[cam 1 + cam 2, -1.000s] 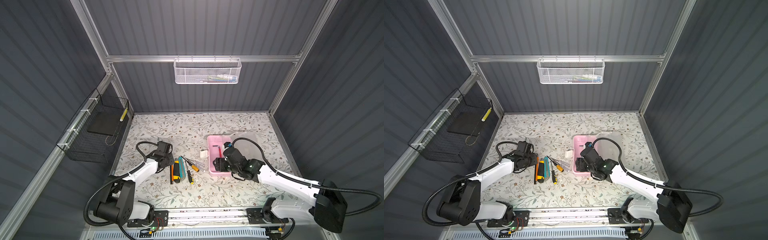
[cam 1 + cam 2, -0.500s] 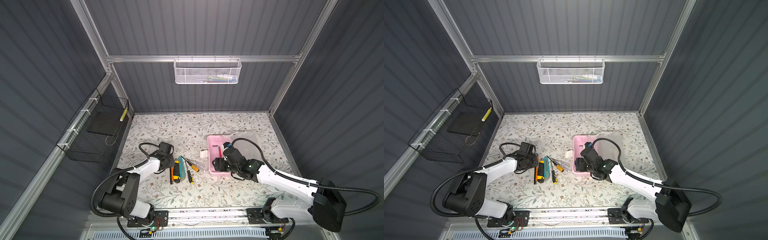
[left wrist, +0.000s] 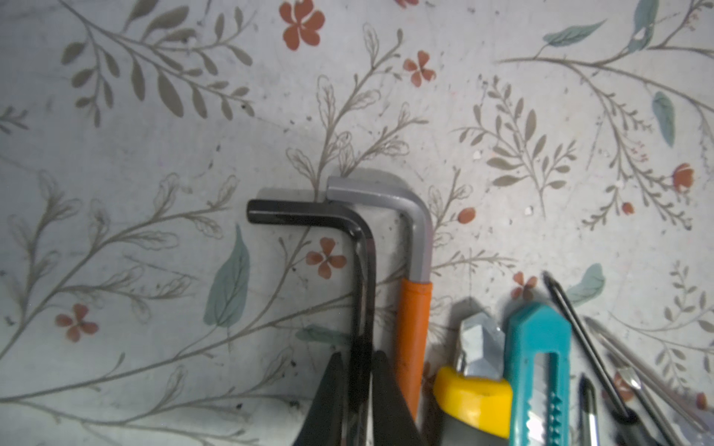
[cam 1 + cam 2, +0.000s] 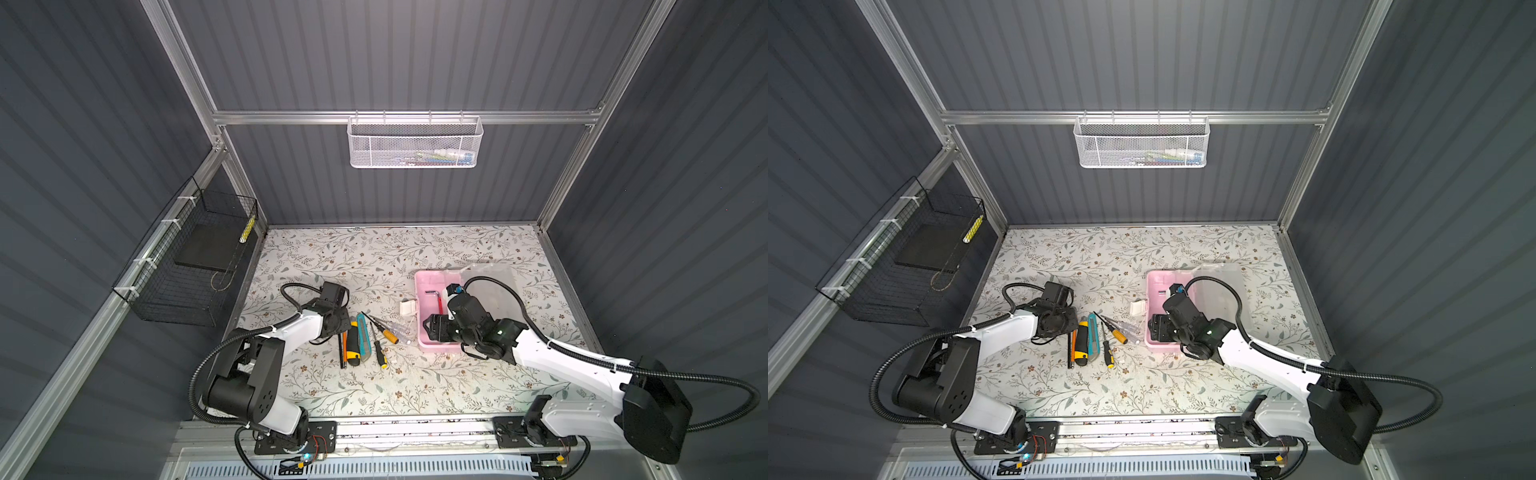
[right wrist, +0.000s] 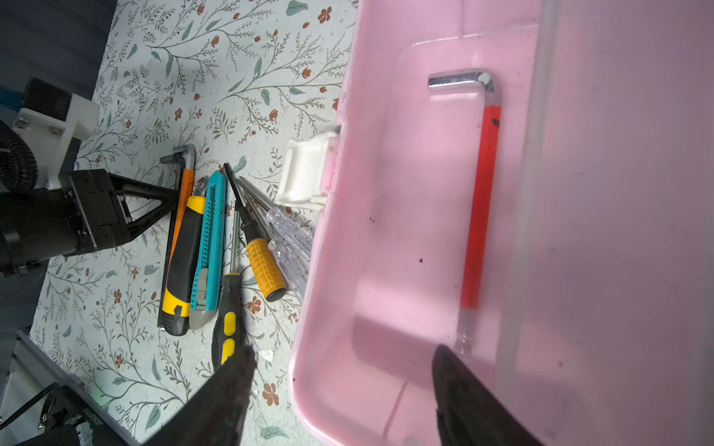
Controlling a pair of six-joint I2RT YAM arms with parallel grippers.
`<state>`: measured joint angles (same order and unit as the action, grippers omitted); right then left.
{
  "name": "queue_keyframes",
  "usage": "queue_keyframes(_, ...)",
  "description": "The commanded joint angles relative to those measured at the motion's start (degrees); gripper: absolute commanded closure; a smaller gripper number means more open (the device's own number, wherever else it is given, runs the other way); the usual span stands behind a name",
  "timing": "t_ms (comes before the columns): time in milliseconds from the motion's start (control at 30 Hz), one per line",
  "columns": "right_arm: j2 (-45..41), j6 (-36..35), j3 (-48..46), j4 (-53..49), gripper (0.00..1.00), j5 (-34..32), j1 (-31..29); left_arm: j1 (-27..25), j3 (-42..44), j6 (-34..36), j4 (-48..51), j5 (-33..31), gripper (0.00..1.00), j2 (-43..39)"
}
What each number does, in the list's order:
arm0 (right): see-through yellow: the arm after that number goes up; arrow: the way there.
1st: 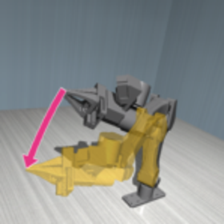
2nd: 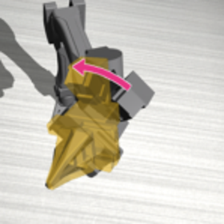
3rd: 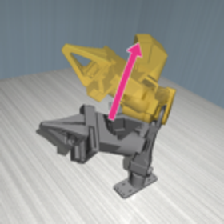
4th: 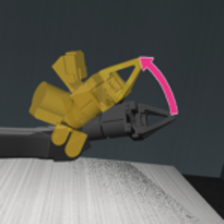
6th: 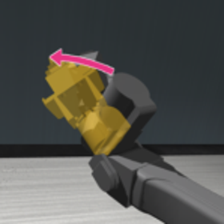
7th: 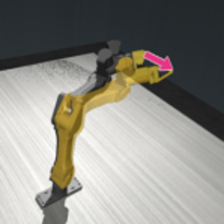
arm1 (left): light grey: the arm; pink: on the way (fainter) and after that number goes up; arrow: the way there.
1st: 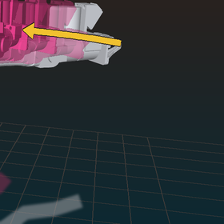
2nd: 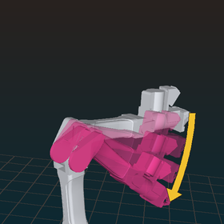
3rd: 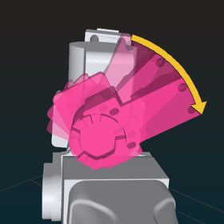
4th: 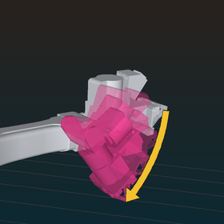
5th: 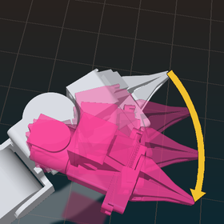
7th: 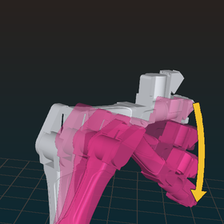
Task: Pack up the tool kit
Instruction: 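Grasp the black hex key with the left gripper, then carry the black hex key with the left gripper into the pink box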
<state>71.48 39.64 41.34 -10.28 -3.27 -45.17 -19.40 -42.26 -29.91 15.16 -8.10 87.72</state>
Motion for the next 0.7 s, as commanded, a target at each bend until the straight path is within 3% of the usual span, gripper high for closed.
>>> queue_keyframes(0, 0.6, -0.2, -1.2, -1.1, 0.27, 0.1, 0.5, 0.3, -0.8, 0.8, 2.9, -0.3, 0.86, 2.4)
queue_keyframes(233, 1.0, -0.5, -0.7, -1.0, 0.27, 0.7, 0.8, 0.3, -1.5, 0.7, 4.0, -0.9, 0.99, 3.2)
queue_keyframes(367, 1.8, -0.7, 0.1, -1.0, 0.27, 1.1, 0.8, 0.3, -1.5, 0.5, 4.7, -2.2, 1.0, 2.5)
queue_keyframes(533, 1.9, -0.8, 1.1, -1.4, 0.27, 1.7, 1.0, 0.2, -2.6, 1.8, 7.6, -3.9, 1.0, -3.3)
queue_keyframes(667, 0.2, -0.6, 1.5, -1.0, 0.27, 3.0, 1.9, 0.1, -5.5, 1.6, 10.7, -1.0, 1.0, -10.4)
